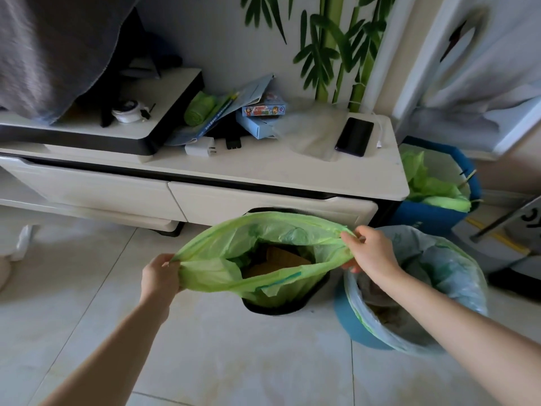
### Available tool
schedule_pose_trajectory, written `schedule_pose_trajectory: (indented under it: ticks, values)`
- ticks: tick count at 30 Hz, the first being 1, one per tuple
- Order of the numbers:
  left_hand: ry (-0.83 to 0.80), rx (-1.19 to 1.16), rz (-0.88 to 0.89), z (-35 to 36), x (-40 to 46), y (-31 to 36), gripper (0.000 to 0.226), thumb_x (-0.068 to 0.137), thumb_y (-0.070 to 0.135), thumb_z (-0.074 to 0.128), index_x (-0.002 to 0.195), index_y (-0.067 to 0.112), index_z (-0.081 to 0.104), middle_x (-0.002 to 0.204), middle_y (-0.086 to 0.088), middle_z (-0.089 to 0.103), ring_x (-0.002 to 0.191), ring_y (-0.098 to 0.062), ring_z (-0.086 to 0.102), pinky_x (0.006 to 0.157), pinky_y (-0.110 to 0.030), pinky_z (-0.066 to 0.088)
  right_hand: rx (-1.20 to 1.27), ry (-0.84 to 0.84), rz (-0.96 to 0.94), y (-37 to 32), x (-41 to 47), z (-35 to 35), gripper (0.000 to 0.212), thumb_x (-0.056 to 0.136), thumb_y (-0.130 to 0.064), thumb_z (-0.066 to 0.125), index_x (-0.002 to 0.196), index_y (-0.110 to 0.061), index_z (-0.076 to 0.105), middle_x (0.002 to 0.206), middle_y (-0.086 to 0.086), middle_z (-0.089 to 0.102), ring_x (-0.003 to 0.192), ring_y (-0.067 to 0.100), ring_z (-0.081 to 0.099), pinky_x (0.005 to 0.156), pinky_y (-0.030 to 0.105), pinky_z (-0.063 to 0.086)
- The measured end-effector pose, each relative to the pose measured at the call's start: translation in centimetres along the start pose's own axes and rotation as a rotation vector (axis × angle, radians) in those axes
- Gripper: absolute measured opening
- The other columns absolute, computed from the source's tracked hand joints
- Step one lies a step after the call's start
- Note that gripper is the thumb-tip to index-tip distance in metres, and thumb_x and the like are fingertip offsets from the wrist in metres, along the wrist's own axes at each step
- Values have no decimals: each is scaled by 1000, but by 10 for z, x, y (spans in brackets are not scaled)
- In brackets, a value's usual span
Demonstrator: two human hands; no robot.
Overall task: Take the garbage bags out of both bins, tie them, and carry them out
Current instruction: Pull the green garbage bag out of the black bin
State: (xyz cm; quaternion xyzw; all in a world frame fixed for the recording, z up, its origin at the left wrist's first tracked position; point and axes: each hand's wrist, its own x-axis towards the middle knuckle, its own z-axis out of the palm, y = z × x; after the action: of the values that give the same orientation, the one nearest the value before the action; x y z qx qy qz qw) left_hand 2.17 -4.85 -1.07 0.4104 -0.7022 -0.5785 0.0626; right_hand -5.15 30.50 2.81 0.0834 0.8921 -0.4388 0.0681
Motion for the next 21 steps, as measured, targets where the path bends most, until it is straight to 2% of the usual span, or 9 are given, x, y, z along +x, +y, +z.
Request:
schedule_pose_trajectory:
  ticks: [2,5,6,10,11,14,15,18,21]
  values:
    - [-12,-32,1,-2,-2,11,24,91,-1,44,101,8,64,89,-16,60,81,-31,59,62,-32,54,55,35,58,-3,5,-7,23,94,-23,56,86,-2,62,80,16,69,48,21,69,48,39,59]
    - [-33,-82,32,2,-5,39,23,90,-1,47,99,9,65,86,-12,62,77,-27,61,61,-33,54,108,112,49,-19,11,-17,20,95,-16,55,105,-5,69,90,10,68,53,22,67,43,23,55]
    - [-30,-100,44,4,-5,50,22,89,0,48,99,9,66,87,-12,63,77,-26,60,62,-33,54,130,136,30,-25,13,-19,21,94,-15,55,107,-5,69,90,10,68,56,23,67,45,21,55]
    - [9,-156,111,10,-16,99,24,89,2,48,106,5,65,87,-13,60,77,-27,56,68,-36,53,318,168,-17,-61,12,-25,23,95,-11,53,108,-3,70,97,13,70,75,23,68,63,34,61]
    - [6,-164,143,10,-21,112,23,90,2,47,103,6,65,83,-12,60,73,-26,55,65,-34,54,344,178,-37,-72,11,-28,23,96,-10,52,109,-4,70,99,14,70,75,22,68,62,32,61]
    - [-15,-234,238,5,-41,156,23,91,2,46,86,16,64,77,-6,59,74,-24,56,65,-33,54,346,253,-142,-104,5,-47,24,97,-11,50,111,-6,69,103,10,69,69,12,63,52,10,52]
    - [-16,-256,269,1,-47,168,25,91,2,47,81,18,63,76,-5,58,76,-23,56,66,-33,53,346,275,-173,-115,2,-56,24,97,-13,50,112,-7,69,104,10,69,71,13,64,54,10,52]
    - [-4,-269,374,-16,-66,200,26,89,5,50,76,22,64,75,-4,57,75,-22,54,67,-35,51,405,293,-203,-139,-10,-86,25,97,-15,50,113,-10,68,102,9,69,83,20,67,68,30,60]
    - [5,-249,488,-35,-92,226,20,87,8,51,81,20,66,77,-5,60,76,-23,55,68,-38,50,403,313,-279,-158,-30,-115,24,96,-12,50,108,-9,70,98,9,69,84,20,66,71,34,60]
